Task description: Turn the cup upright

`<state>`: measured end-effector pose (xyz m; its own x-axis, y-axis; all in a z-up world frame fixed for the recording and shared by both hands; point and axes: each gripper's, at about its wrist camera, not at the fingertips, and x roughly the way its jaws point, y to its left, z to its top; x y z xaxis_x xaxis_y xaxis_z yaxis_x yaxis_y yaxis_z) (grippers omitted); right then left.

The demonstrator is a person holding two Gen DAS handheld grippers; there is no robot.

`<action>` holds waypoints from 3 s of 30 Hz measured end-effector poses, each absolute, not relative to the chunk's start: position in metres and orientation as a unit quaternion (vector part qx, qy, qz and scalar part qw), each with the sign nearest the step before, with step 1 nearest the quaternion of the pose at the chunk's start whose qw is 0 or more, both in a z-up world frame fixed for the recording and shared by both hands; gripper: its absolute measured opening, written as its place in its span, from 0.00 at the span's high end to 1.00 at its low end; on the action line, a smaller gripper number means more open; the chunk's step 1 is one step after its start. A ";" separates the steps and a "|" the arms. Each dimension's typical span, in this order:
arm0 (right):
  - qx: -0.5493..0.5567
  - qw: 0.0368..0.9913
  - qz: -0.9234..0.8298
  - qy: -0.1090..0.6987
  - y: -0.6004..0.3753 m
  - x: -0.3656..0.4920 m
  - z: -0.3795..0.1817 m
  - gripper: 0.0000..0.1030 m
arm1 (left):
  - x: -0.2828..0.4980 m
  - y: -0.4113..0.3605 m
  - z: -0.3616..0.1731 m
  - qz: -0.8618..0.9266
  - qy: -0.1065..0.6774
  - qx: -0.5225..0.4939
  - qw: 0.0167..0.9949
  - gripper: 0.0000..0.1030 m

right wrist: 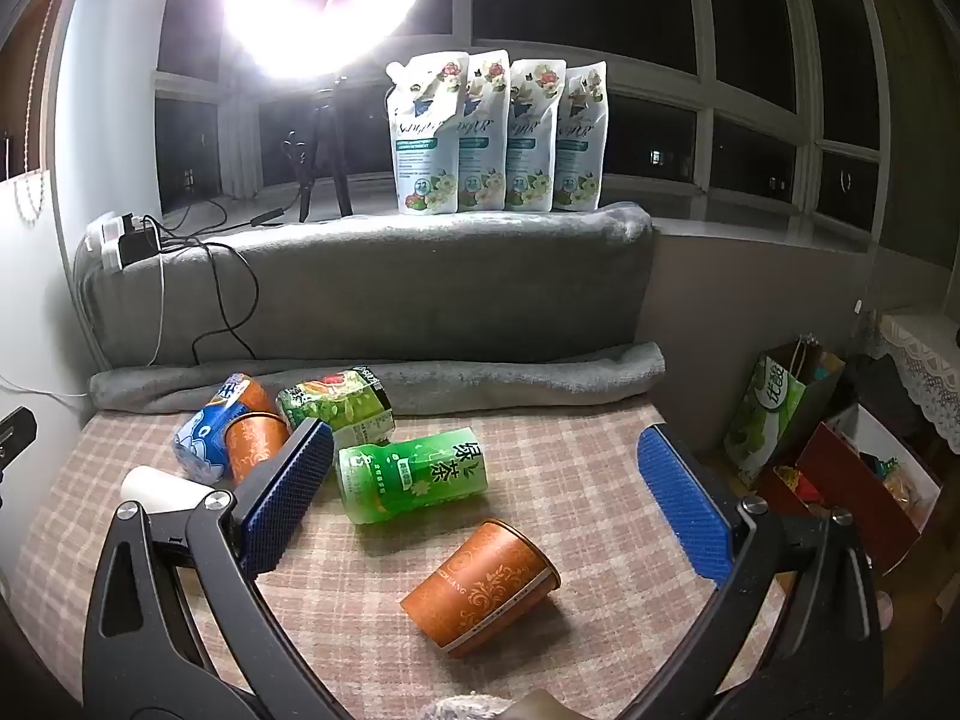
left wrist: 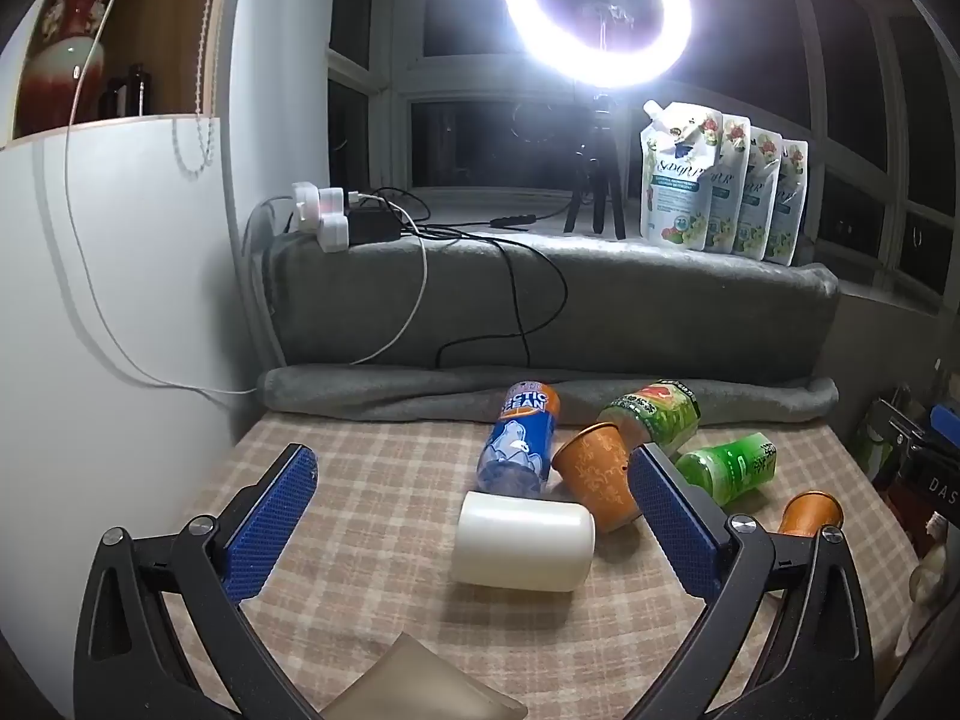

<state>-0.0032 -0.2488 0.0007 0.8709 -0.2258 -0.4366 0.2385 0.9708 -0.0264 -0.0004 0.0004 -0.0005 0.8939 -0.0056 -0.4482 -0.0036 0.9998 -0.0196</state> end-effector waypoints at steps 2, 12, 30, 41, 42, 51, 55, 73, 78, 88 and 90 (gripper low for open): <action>0.014 0.968 -0.120 0.221 -0.248 -0.004 0.001 0.00 | -0.001 0.001 -0.001 -0.001 0.231 -0.010 0.973 0.00; 0.012 0.968 -0.124 0.217 -0.241 0.001 0.007 0.00 | 0.001 0.006 0.008 0.002 0.227 -0.011 0.974 0.00; 0.022 0.980 -0.128 0.154 -0.244 -0.018 0.017 0.00 | -0.013 0.003 0.014 0.009 0.179 -0.019 0.984 0.00; 0.021 0.980 -0.125 0.154 -0.242 -0.018 0.017 0.00 | -0.014 0.005 0.010 0.013 0.179 -0.021 0.984 0.00; 0.021 0.980 -0.124 0.155 -0.241 -0.018 0.017 0.00 | -0.013 0.005 0.010 0.013 0.180 -0.021 0.983 0.00; 0.020 0.979 -0.121 0.161 -0.240 -0.015 0.016 0.00 | -0.012 0.006 0.009 0.013 0.182 -0.020 0.983 0.00; 0.020 0.979 -0.120 0.163 -0.240 -0.014 0.016 0.00 | -0.012 0.006 0.009 0.013 0.182 -0.021 0.983 0.00; 0.021 0.979 -0.119 0.164 -0.238 -0.015 0.016 0.00 | -0.014 0.008 0.007 0.012 0.183 -0.022 0.983 0.00; 0.021 0.979 -0.118 0.165 -0.237 -0.016 0.015 0.00 | -0.020 0.010 0.004 0.013 0.185 -0.025 0.982 0.00; 0.019 0.979 -0.114 0.167 -0.231 -0.019 0.012 0.00 | -0.020 0.010 0.005 0.013 0.186 -0.025 0.982 0.00; 0.019 0.979 -0.114 0.167 -0.231 -0.019 0.013 0.00 | -0.021 0.010 0.005 0.013 0.187 -0.026 0.982 0.00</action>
